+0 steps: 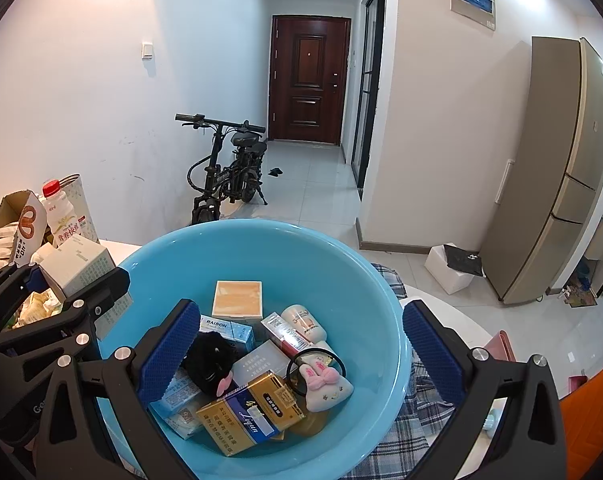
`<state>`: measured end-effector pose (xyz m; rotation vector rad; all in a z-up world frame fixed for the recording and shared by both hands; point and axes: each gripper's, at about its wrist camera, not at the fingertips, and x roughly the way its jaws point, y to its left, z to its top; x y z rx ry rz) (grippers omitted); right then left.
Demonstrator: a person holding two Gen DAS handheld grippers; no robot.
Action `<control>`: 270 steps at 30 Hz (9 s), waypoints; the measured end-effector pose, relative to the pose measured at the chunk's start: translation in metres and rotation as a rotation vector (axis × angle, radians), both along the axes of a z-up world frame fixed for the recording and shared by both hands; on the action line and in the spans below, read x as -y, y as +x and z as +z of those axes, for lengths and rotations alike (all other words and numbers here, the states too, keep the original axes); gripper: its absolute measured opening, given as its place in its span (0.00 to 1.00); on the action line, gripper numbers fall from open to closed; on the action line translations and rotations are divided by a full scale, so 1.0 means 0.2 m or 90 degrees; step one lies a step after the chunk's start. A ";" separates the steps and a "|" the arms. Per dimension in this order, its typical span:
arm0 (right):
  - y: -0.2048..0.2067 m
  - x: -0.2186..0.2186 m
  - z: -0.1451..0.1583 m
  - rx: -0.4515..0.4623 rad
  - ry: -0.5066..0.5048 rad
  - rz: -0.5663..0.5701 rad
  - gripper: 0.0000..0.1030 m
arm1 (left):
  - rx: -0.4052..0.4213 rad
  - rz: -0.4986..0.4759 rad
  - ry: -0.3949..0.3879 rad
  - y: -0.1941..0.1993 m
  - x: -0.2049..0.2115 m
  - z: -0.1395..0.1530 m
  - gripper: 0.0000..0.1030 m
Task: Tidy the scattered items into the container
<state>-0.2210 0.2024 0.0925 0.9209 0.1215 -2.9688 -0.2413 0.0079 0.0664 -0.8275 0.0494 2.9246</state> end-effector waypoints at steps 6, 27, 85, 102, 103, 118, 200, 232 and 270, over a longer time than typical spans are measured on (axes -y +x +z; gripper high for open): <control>0.00 0.00 0.00 0.000 0.000 0.000 1.00 | -0.002 0.001 0.003 0.00 0.00 0.00 0.51; 0.00 0.04 0.02 0.002 -0.011 0.003 1.00 | 0.002 0.051 -0.019 -0.04 0.06 -0.01 1.00; 0.70 0.05 -0.28 0.043 0.050 0.070 1.00 | 0.038 0.024 -0.072 0.67 0.03 -0.26 1.00; 0.40 0.07 -0.69 0.171 0.055 0.148 1.00 | 0.117 0.029 -0.085 0.49 0.05 -0.54 1.00; 0.39 0.07 -0.70 0.172 0.056 0.149 1.00 | 0.123 0.029 -0.085 0.48 0.05 -0.55 1.00; 0.34 0.05 -0.84 0.186 0.074 0.141 0.84 | 0.169 0.033 -0.075 0.46 0.08 -0.64 1.00; 0.50 -0.24 -0.51 0.058 -0.079 0.105 0.63 | 0.112 -0.145 -0.098 0.57 -0.25 -0.58 0.29; 0.66 0.02 0.09 -0.052 -0.050 0.130 0.63 | -0.044 -0.075 0.023 0.69 0.06 0.09 0.29; 0.06 0.06 0.10 -0.032 -0.068 0.118 0.63 | -0.019 -0.040 0.028 0.08 0.02 0.03 0.29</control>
